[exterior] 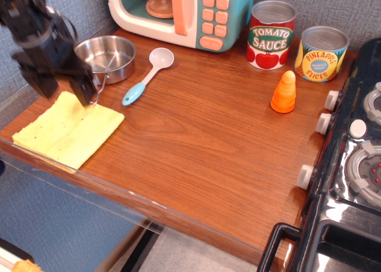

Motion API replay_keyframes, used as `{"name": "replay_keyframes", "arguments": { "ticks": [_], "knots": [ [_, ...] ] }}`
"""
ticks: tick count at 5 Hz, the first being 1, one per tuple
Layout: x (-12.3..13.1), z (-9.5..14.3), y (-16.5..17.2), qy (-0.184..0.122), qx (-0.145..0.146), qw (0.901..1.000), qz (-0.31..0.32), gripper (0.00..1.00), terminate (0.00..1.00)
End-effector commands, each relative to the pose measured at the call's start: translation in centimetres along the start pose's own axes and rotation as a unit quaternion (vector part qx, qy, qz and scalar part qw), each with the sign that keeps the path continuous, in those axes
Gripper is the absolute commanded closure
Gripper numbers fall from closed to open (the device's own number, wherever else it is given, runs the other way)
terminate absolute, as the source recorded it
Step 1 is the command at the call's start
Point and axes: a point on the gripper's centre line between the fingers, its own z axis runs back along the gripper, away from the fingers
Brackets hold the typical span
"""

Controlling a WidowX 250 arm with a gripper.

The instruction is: Place the yellow cloth on the left front corner of the table.

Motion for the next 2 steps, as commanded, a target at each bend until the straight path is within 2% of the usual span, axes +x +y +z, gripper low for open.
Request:
{"name": "replay_keyframes", "arguments": {
  "ticks": [1,2],
  "knots": [
    [2.0,5.1,-2.2,-0.028,-0.009,0.9995,-0.014,0.0,0.0],
    [1.5,4.3,-4.3,0.0,-0.046,0.998,-0.043,0.0,0.0]
  ]
}}
